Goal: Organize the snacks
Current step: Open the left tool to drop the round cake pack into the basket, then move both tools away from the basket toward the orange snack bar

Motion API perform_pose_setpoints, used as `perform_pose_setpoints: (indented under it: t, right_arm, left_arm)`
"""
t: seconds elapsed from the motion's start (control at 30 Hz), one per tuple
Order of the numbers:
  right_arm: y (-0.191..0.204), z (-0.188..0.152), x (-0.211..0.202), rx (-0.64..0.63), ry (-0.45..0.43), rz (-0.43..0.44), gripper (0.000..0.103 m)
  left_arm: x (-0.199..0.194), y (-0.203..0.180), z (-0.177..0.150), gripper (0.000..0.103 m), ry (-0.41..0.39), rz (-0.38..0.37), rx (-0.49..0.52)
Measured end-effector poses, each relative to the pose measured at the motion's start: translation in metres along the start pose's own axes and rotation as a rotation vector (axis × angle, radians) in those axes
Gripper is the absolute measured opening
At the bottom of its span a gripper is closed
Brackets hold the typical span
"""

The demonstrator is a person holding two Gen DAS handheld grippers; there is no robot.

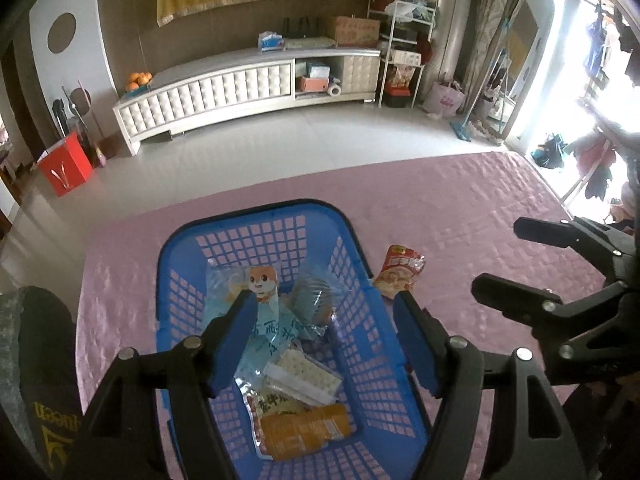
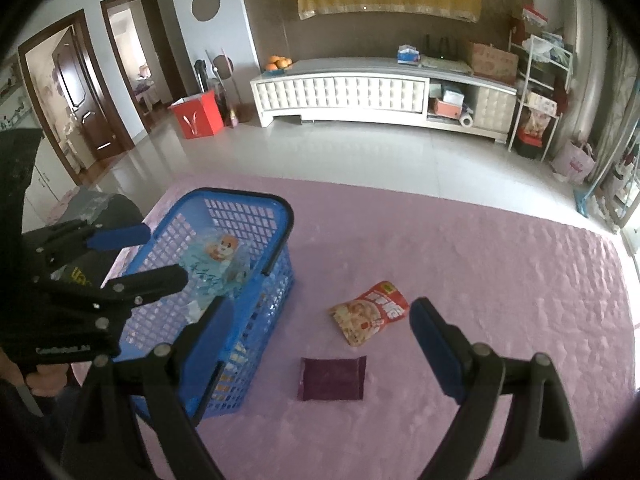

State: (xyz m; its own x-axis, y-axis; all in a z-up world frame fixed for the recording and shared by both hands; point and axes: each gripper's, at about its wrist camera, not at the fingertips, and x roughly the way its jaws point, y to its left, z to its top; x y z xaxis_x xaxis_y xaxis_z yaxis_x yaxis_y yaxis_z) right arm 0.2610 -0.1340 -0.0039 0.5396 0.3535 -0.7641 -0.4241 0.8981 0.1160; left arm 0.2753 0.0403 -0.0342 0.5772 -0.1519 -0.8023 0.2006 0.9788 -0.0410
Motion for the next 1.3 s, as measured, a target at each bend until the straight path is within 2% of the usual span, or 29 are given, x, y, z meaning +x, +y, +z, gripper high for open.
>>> perform_pose_setpoints:
  t: [0.3,0.67,0.83,1.0,1.3]
  right_arm:
    - [0.014,-0.008,-0.031,-0.014,-0.028,-0.002,0.092]
    - [0.000,-0.024,-0.050,0.010,-0.032,-0.025,0.092]
    - [-0.023,-0.040,-0.057,0.070,-0.017,-0.023,0.092]
    - [-0.053,-0.063,-0.059,0.125,0.009,-0.076,0.092]
    - [-0.110,-0.111,-0.062,0.279,0.040,-0.157,0.092]
  left_arm:
    - [-0.039,-0.015,-0.005,0.068,-0.045,0.009,0.020]
    - [-0.062,-0.046,-0.008,0.072,-0.075,0.004,0.072]
    - [-0.059,-0.073,-0.009,0.073,-0.069,-0.002,0.114]
    - [-0.051,-0.111,-0.019,0.076,-0.076,-0.032,0.191]
    - [-0.008,-0.173,-0.040,0.077,-0.004,-0.083,0.252]
